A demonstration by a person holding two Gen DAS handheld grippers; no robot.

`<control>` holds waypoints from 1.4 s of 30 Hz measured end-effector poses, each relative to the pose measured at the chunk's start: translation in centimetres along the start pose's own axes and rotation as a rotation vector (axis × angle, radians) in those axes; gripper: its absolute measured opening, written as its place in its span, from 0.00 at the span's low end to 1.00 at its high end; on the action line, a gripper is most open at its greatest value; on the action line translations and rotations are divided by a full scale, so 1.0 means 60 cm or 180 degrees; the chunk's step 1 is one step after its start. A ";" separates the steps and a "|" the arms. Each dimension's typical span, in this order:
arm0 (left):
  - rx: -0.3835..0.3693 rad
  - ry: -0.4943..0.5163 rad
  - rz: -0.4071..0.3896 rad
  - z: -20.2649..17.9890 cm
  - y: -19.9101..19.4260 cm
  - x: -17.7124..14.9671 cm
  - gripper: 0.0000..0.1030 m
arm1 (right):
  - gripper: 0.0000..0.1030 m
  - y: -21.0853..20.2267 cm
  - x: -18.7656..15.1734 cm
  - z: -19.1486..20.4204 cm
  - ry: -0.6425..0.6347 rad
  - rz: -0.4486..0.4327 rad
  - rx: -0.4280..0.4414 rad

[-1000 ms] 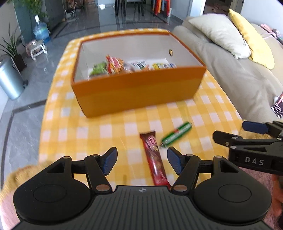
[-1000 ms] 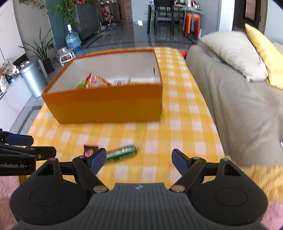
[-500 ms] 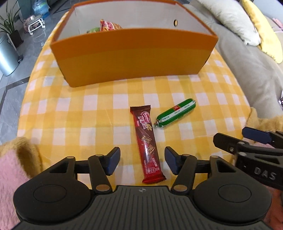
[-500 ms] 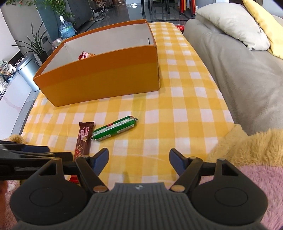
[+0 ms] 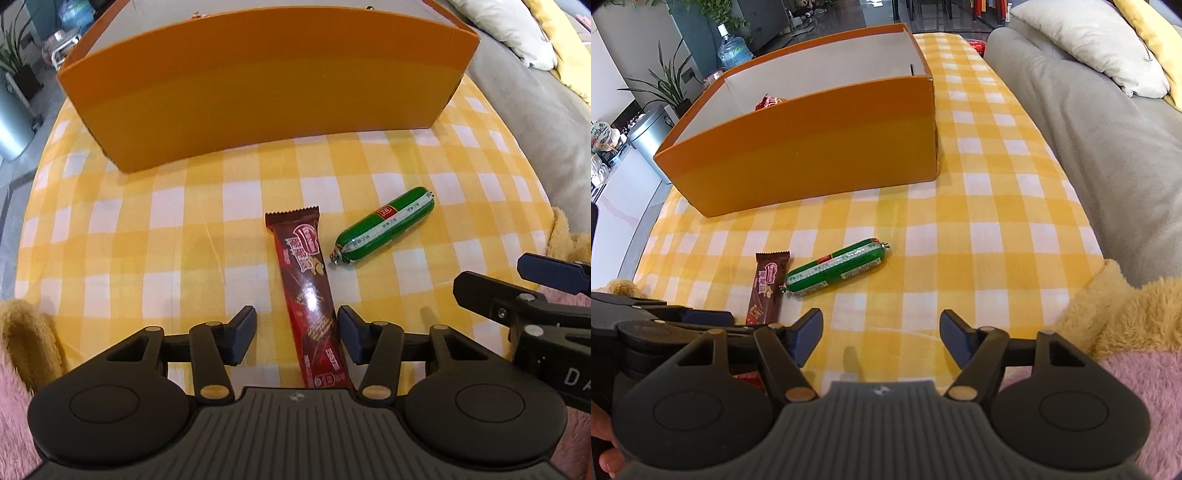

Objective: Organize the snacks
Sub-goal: 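Grasp the red chocolate bar with the left tool while the right tool grasps the green sausage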

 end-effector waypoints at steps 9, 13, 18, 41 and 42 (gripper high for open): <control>0.0200 0.0006 -0.0098 0.030 0.008 0.015 0.25 | 0.66 0.024 0.002 0.014 0.0041 0.0024 0.0049; 0.0293 -0.0161 -0.0111 0.061 0.016 0.029 0.25 | 0.66 0.038 0.003 0.022 0.0195 0.0100 0.0107; 0.0368 -0.0332 -0.0118 0.086 0.020 0.040 0.25 | 0.66 0.059 0.010 0.036 0.0516 0.0184 0.0189; 0.0281 -0.0362 -0.0062 0.090 0.019 0.049 0.25 | 0.49 0.132 0.022 0.098 -0.0172 0.0177 -0.0214; 0.0280 -0.0352 -0.0058 0.089 0.019 0.049 0.25 | 0.39 0.131 0.021 0.097 -0.0244 0.0175 -0.0246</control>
Point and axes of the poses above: each gripper's, at about its wrist camera, not at the fingertips, and y roughly the way its jaws point, z to its left, x to its top, the point moved 10 cm from there along y, roughly the way its jaws point, and after that the axes turned 14 degrees about -z, right-handed, at the moved point
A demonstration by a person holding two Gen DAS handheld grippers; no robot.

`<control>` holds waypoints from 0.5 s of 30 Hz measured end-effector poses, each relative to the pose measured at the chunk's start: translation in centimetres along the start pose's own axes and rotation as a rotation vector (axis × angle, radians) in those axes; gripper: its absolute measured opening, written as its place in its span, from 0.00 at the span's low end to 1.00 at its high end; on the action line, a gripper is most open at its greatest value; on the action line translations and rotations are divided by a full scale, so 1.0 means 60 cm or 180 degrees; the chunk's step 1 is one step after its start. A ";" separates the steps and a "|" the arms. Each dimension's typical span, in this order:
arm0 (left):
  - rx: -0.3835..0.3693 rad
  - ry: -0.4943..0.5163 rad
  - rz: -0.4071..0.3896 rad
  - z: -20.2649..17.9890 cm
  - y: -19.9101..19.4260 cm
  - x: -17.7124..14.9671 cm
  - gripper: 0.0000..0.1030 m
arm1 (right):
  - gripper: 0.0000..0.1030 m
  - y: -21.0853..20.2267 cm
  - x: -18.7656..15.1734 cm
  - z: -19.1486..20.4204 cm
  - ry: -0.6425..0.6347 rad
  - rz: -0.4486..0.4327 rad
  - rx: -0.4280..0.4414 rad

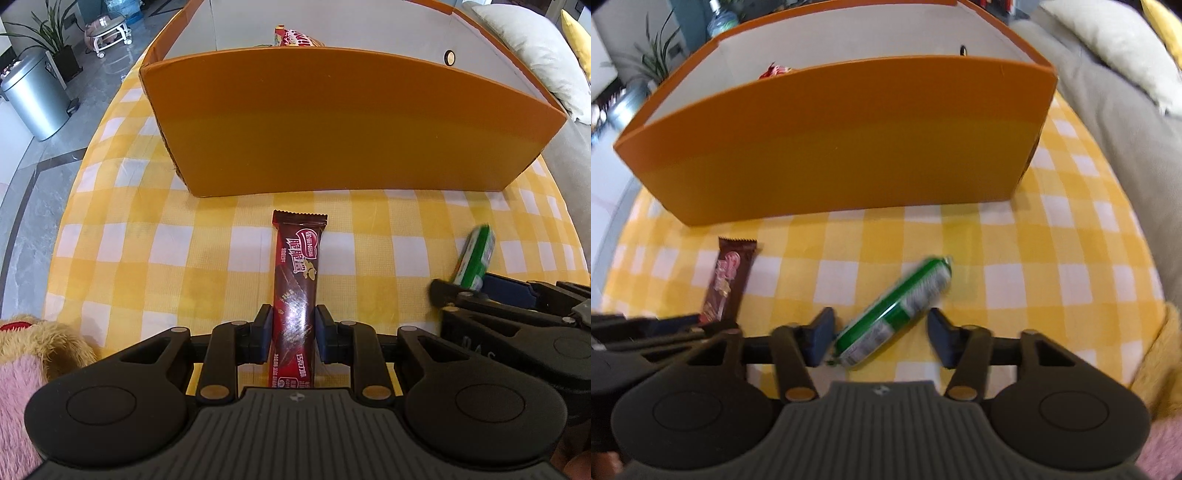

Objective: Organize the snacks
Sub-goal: 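Grasp the red chocolate bar with the left tool while the right tool grasps the green sausage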

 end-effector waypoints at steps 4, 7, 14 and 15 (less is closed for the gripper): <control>-0.0010 -0.0016 0.0010 0.000 -0.001 -0.001 0.25 | 0.32 -0.006 -0.004 -0.003 -0.0098 0.0017 0.0029; -0.0034 -0.0040 0.0023 0.000 -0.002 -0.002 0.25 | 0.27 -0.016 -0.012 -0.007 -0.0148 0.0062 0.0081; -0.0189 0.0040 0.0028 -0.024 -0.008 -0.008 0.25 | 0.24 -0.048 -0.034 -0.014 -0.0640 0.0084 0.0149; -0.0207 0.0059 0.0028 -0.027 -0.008 -0.009 0.25 | 0.23 -0.053 -0.035 -0.015 -0.0741 0.0071 0.0147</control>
Point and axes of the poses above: each gripper's, at about its wrist camera, not at the fingertips, and y roughly the way its jaws point, z to its left, x to its top, the point moved 10 cm from there along y, roughly the way its jaws point, and after that the axes turned 14 degrees about -z, right-handed, at the moved point
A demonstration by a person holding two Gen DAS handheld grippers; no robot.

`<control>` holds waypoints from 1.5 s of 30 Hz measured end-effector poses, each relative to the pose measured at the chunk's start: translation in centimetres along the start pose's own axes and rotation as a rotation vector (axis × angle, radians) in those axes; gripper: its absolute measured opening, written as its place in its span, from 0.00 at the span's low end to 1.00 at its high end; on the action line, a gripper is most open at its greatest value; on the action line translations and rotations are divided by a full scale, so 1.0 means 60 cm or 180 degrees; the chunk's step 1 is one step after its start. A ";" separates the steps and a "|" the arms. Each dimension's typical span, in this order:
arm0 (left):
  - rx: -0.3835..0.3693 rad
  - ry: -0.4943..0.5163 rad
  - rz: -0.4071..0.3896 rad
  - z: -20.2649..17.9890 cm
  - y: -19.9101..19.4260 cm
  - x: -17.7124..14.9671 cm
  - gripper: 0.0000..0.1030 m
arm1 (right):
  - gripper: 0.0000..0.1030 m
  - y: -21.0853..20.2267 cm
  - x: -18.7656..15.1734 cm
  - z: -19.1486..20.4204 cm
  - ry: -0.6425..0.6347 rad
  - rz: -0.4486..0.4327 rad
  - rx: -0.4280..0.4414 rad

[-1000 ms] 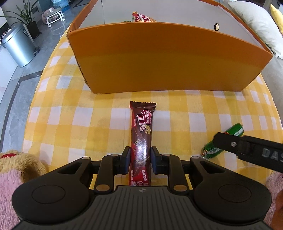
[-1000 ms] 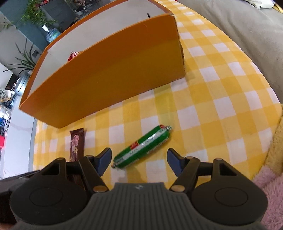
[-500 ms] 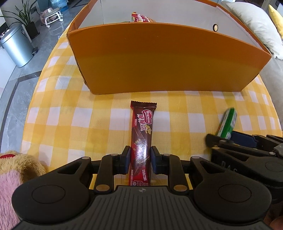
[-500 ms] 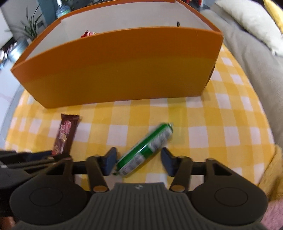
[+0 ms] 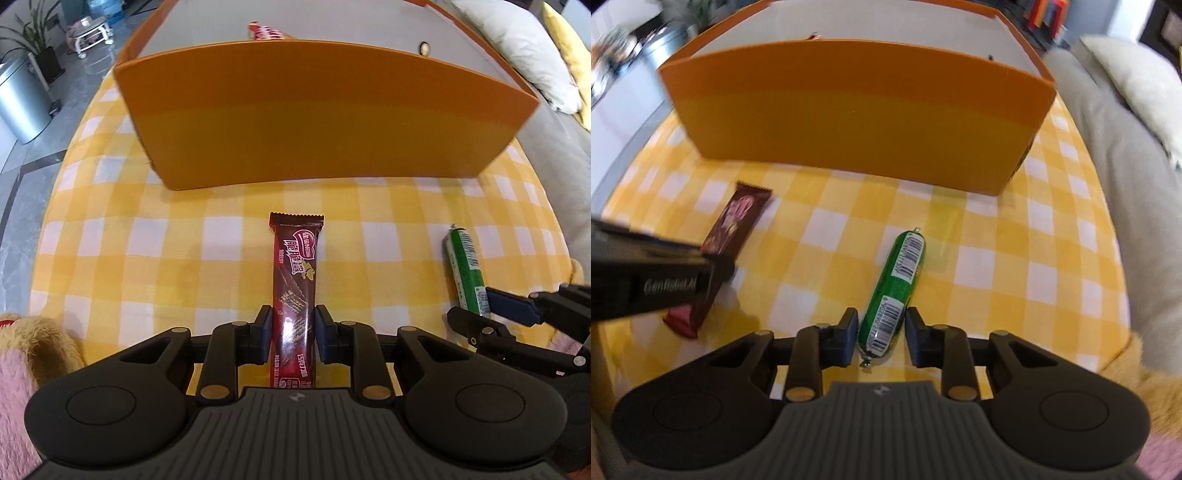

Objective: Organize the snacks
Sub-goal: 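Grasp the red chocolate bar with the left tool while the right tool grasps the green sausage, then lift the chocolate bar with the left tool while the right tool lifts the green sausage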

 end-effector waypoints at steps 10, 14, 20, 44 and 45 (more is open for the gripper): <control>-0.0015 -0.0031 0.0007 0.001 0.004 0.000 0.30 | 0.22 -0.004 -0.017 0.002 -0.0358 -0.0033 0.0019; -0.0007 -0.0022 -0.0017 0.002 -0.003 -0.003 0.33 | 0.22 0.001 -0.017 0.004 -0.0228 -0.0076 0.0023; 0.0036 0.0071 -0.0015 -0.009 -0.002 -0.006 0.39 | 0.26 -0.002 -0.020 0.008 -0.0047 -0.0136 -0.0003; 0.0142 0.0247 -0.0127 -0.032 -0.001 -0.020 0.52 | 0.21 0.001 -0.021 -0.002 0.0188 -0.0134 0.0012; 0.0154 0.0275 -0.0128 -0.034 -0.001 -0.019 0.49 | 0.21 0.001 -0.021 -0.002 0.0186 -0.0136 0.0013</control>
Point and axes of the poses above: each gripper's, at about its wrist camera, not at the fingertips, and y roughly the way its jaws point, z to its left, x to its top, the point moved 10 cm from there along y, roughly the way its jaws point, and after that the axes turned 14 degrees about -z, right-handed, at the moved point
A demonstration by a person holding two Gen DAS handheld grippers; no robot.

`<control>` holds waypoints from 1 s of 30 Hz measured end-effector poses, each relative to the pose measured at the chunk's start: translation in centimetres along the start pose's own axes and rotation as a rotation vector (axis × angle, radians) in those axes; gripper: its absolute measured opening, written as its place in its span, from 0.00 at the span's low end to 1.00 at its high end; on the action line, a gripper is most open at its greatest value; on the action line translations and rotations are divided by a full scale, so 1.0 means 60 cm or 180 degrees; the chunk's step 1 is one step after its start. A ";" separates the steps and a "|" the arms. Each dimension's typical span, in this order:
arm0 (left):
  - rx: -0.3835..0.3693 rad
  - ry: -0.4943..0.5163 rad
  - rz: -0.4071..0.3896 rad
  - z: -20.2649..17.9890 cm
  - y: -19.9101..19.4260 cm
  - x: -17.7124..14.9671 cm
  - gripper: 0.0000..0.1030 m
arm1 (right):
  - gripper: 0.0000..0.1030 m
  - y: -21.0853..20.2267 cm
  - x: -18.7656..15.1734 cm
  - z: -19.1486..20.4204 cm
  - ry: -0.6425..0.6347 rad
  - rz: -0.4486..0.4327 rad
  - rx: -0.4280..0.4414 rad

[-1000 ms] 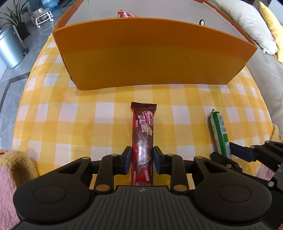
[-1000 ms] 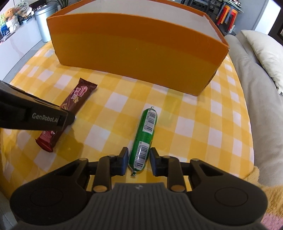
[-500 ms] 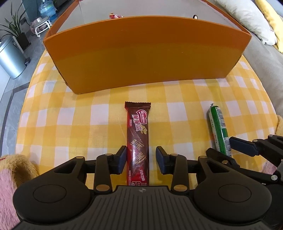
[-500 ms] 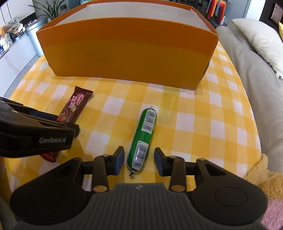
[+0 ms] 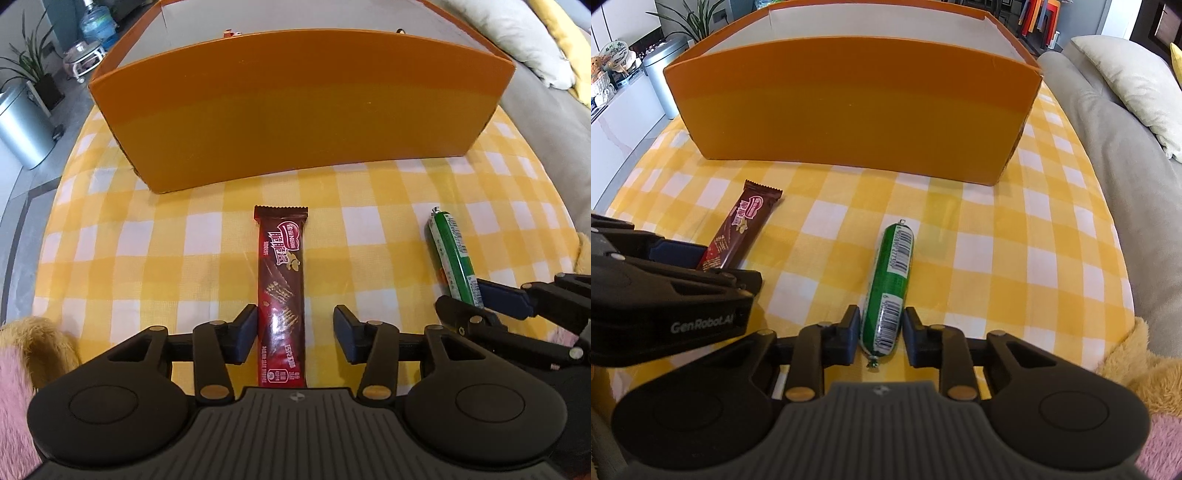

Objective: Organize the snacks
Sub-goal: 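Lift the chocolate bar with the left tool while the right tool lifts the green sausage, then carry both snacks into the orange box and open both tools to release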

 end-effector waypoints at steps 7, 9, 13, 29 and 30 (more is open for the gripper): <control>-0.0152 0.0101 -0.0095 -0.010 0.001 0.001 0.25 | 0.20 -0.001 0.000 -0.006 0.0087 -0.0013 0.0049; -0.0178 0.0075 -0.0116 -0.007 -0.001 0.003 0.24 | 0.20 -0.001 0.000 -0.009 0.0107 -0.0017 0.0070; -0.0203 0.0011 -0.0214 -0.003 -0.009 0.008 0.24 | 0.19 -0.002 0.000 -0.016 0.0225 -0.0016 0.0141; -0.0368 -0.0213 -0.0506 -0.004 -0.073 0.054 0.24 | 0.18 -0.064 0.050 -0.026 0.0475 -0.0471 0.0238; -0.0381 -0.0209 -0.0527 -0.006 -0.078 0.057 0.24 | 0.18 -0.069 0.054 -0.026 0.0466 -0.0503 0.0231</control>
Point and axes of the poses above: each gripper's, at about its wrist camera, not at the fingertips, and y roughly the way its jaws point, z to its left, x to its top, the point moved 10 cm from there along y, roughly the way its jaws point, and after that the axes turned 14 degrees about -z, right-handed, at the moved point
